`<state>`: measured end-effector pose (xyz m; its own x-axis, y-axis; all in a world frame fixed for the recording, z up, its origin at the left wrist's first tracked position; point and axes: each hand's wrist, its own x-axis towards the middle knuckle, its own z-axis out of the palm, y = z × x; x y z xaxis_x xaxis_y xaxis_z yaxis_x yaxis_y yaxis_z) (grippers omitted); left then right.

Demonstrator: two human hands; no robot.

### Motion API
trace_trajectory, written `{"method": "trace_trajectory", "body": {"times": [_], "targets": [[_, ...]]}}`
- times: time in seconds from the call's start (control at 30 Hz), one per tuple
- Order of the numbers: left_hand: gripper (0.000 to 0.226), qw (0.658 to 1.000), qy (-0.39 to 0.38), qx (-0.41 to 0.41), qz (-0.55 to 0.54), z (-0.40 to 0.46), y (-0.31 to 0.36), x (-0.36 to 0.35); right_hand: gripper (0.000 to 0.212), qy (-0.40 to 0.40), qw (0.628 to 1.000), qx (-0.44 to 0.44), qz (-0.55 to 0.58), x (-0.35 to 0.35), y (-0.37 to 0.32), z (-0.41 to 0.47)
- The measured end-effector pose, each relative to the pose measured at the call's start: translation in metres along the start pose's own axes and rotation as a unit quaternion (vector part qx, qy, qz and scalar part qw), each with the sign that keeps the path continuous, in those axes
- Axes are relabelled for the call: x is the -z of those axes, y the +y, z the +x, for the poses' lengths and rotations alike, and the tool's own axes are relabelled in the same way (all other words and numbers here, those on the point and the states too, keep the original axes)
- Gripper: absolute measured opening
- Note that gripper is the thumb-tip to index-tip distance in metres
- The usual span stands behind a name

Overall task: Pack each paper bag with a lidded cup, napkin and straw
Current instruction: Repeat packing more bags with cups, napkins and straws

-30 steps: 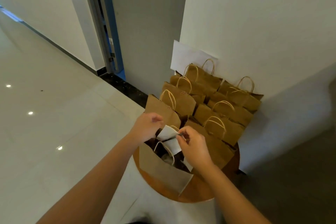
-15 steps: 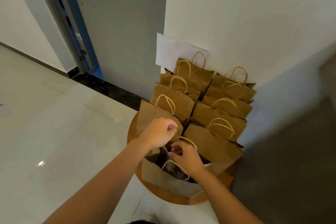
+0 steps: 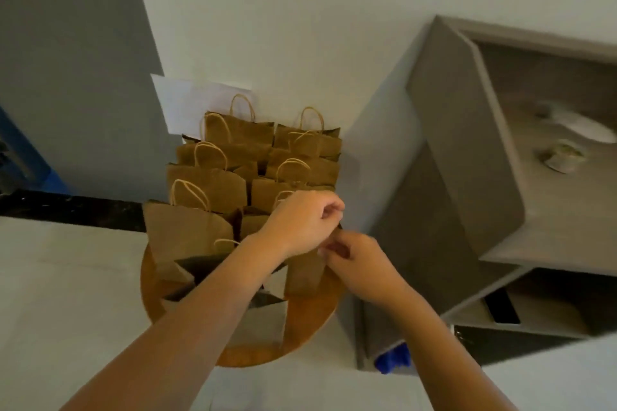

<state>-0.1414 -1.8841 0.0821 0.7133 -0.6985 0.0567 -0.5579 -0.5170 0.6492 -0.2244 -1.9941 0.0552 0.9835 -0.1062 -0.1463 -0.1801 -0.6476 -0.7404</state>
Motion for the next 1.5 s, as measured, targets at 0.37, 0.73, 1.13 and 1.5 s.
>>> {"method": "trace_trajectory", "body": {"times": [0.37,0.73,1.13,1.5], "targets": [[0.021,0.99,0.001,-0.142,0.014,0.028,0.2,-0.09,0.017,0.158,0.986,-0.023,-0.045,0.164,0.082,-0.135],[0.018,0.986,0.0,-0.16,0.035,0.109,0.292,-0.158,0.016,0.257,0.96,-0.069,-0.084,0.272,0.153,-0.151],[0.018,0.996,0.049,-0.03,0.062,0.245,0.279,-0.215,0.013,0.337,0.933,-0.111,-0.057,0.352,0.234,-0.049],[0.076,0.993,0.074,0.087,0.019,0.303,0.291,-0.232,0.019,0.312,0.936,-0.08,-0.138,0.4,0.256,0.031]]}}
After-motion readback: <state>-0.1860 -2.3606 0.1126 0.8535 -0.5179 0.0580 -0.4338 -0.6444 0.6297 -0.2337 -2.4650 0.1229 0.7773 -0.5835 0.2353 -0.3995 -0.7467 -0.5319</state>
